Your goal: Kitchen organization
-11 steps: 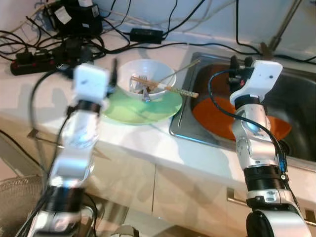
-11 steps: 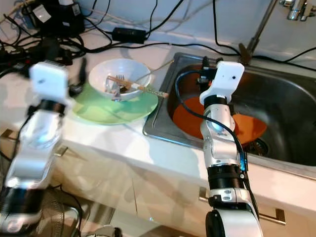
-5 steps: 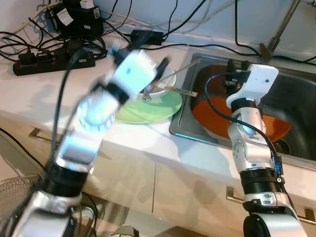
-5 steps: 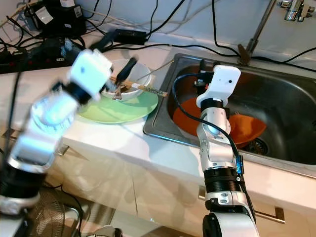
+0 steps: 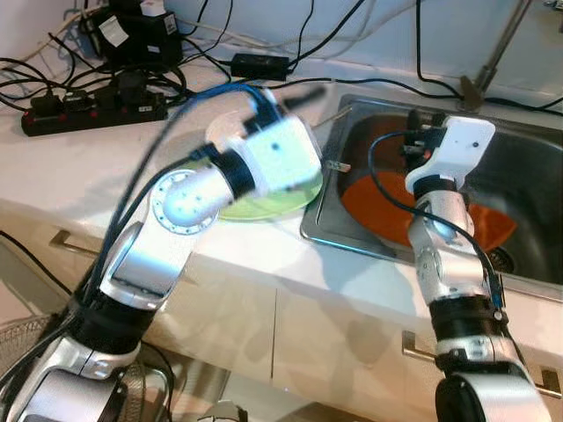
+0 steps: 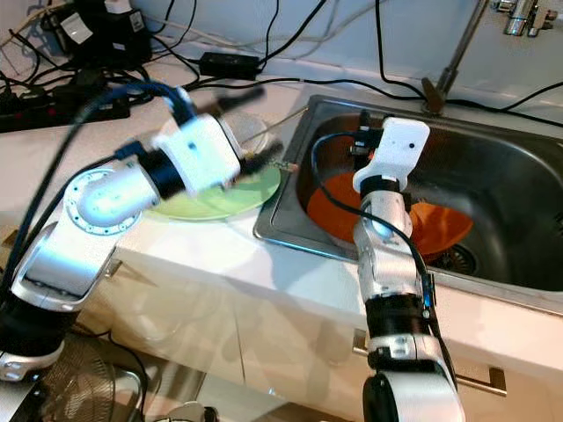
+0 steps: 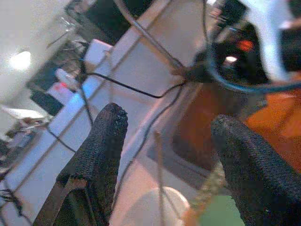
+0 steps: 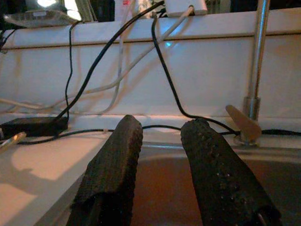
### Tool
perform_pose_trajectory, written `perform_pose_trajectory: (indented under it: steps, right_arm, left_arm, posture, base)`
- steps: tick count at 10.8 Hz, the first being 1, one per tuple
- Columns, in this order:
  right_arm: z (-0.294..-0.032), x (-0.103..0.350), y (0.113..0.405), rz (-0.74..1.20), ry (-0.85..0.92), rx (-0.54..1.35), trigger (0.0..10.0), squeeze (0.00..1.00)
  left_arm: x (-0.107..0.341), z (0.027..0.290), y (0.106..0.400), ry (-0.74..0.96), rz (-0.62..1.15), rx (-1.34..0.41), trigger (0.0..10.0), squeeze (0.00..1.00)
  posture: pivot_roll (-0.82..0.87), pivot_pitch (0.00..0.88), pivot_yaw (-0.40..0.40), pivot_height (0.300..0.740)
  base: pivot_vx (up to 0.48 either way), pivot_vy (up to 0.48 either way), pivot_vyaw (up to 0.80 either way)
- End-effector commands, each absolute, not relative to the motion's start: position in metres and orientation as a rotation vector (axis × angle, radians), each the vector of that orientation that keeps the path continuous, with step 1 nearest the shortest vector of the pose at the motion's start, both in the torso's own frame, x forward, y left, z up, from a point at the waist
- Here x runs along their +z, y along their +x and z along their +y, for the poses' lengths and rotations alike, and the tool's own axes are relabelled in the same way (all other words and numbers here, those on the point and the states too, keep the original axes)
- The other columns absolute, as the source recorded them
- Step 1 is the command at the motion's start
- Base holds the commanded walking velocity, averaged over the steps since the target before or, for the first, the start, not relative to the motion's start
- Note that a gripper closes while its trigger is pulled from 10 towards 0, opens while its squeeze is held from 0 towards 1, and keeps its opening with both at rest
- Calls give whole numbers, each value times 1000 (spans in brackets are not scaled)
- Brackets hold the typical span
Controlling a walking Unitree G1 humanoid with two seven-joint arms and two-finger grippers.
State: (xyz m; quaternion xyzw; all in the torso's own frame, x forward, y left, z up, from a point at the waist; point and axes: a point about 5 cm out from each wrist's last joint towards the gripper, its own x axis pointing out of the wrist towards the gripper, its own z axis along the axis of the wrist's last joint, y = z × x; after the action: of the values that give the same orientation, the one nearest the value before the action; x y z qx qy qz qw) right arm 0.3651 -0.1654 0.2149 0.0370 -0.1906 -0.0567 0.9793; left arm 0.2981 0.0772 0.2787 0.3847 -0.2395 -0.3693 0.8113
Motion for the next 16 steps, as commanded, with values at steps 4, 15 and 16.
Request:
perform_pose_trajectory:
  steps: [4,15,16]
  right_arm:
    - [-170,223,370,-408,86,-134,10000,0]
    - [-175,213,370,-374,48,-121,10000,0]
    - [-176,211,369,-368,46,-123,10000,0]
  left_arm:
    - [264,77,285,843,-430,-865,10000,0]
    - [226,47,324,1049,-462,-697,10000,0]
    - [223,45,327,1058,-457,-692,10000,0]
  posture:
    - [243,51,-5,725]
    - [212,49,-7,725]
    - [206,49,-4,725]
  base:
    - [0,0,0]
    - [0,0,0]
    - [0,0,0]
